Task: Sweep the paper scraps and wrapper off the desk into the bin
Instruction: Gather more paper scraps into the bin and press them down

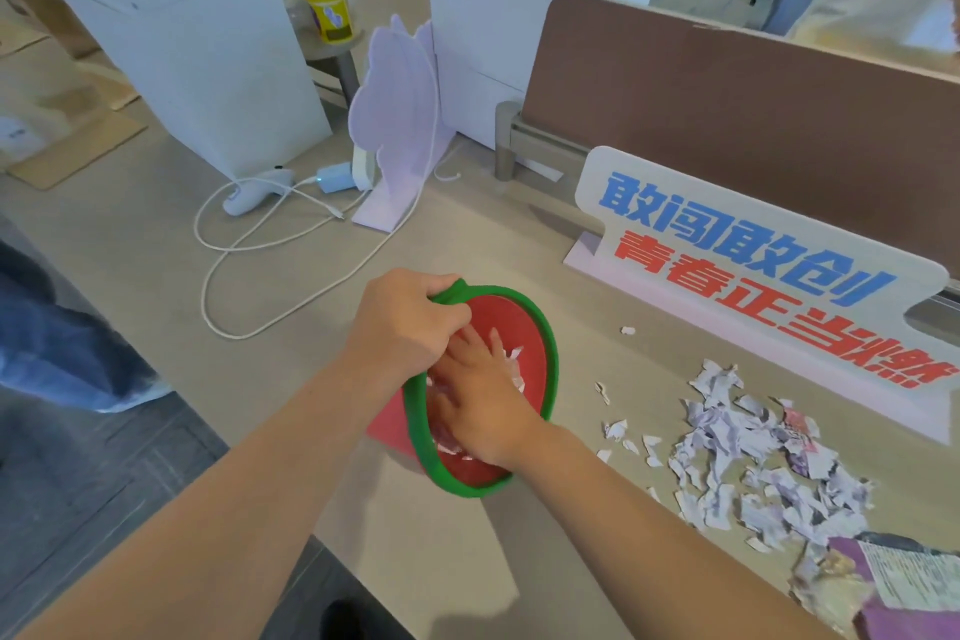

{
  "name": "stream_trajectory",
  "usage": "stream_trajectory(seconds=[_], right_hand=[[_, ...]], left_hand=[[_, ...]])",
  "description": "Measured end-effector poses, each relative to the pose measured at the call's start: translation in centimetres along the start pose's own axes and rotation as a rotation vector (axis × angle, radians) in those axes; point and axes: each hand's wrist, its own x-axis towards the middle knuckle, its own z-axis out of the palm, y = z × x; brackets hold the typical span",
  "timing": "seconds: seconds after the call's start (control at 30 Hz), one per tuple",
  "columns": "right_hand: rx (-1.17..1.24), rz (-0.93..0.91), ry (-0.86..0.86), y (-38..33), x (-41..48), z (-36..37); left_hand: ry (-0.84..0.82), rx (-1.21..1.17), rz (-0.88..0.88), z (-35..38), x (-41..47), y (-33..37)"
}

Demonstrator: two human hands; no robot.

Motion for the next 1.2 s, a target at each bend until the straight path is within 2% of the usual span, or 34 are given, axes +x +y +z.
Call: stream_trajectory(seconds=[0.07, 0.13, 0.23, 0.27, 0.37, 0.43, 0.53, 0.67, 0.8, 0.83, 0.87, 0.9, 0.97, 1.0, 1.07, 1.13, 1.2], right_hand=[[0.179, -0.09, 0.006, -0.3, -0.2, -1.0], [0.264, -0.075, 0.129, 0.5, -0.9, -1.6], [0.237, 0.189, 0.503, 4.1, -2.4, -3.1], [0.238, 0.293, 0.58, 5.8, -2.8, -3.7], [0.289, 0.652, 0.614, 11.3, -3.3, -5.6], [0.363, 0.804, 0.638, 13.9, -3.3, -6.8], [0.399, 0.756, 0.706, 13.8, -2.6, -8.1], [0.417, 0.481, 0.556, 8.4, -0.9, -6.7], [0.276, 0.145, 0.207, 5.7, -0.3, -3.8], [0.235, 0.077, 0.178, 5.9, -0.3, -3.7], [0.223, 0.069, 0.22, 6.5, -0.4, -3.9], [0.23, 0.126, 0.322, 7.5, -0.4, -4.4], [0.192, 0.376, 0.537, 10.8, -0.5, -5.7], [0.123, 0.514, 0.549, 12.8, -0.5, -6.3], [-0.006, 0.7, 0.358, 17.0, -1.0, -6.8], [-0.049, 0.718, 0.142, 19.4, -1.7, -6.5], [-0.063, 0.686, 0.058, 19.7, -2.4, -5.6]], left_hand=[[0.0, 0.025, 0.015, 0.0, 0.0, -0.2], [0.002, 0.047, 0.024, 0.1, 0.1, -0.2], [-0.016, 0.04, 0.025, 0.0, 0.5, -0.2], [-0.025, 0.032, 0.026, 0.0, 0.7, -0.1], [-0.032, 0.058, 0.063, 0.0, 1.6, -0.2], [-0.042, 0.085, 0.06, 0.1, 2.0, -0.1], [-0.047, 0.109, 0.059, 0.3, 2.3, 0.2], [-0.066, 0.084, 0.026, 0.7, 2.6, 0.7], [-0.085, 0.115, 0.039, 1.1, 3.3, 1.7], [-0.092, 0.114, 0.05, 1.1, 3.6, 1.7], [-0.09, 0.113, 0.047, 1.0, 3.8, 1.8], [-0.085, 0.108, 0.046, 1.0, 4.0, 1.7], [-0.084, 0.093, 0.038, 0.8, 4.3, 1.5], [-0.081, 0.086, 0.032, 0.7, 4.4, 1.4], [-0.069, 0.088, 0.045, 0.6, 4.5, 1.2], [-0.058, 0.079, 0.046, 0.6, 4.6, 1.1], [-0.062, 0.068, 0.037, 0.6, 4.6, 1.0]])
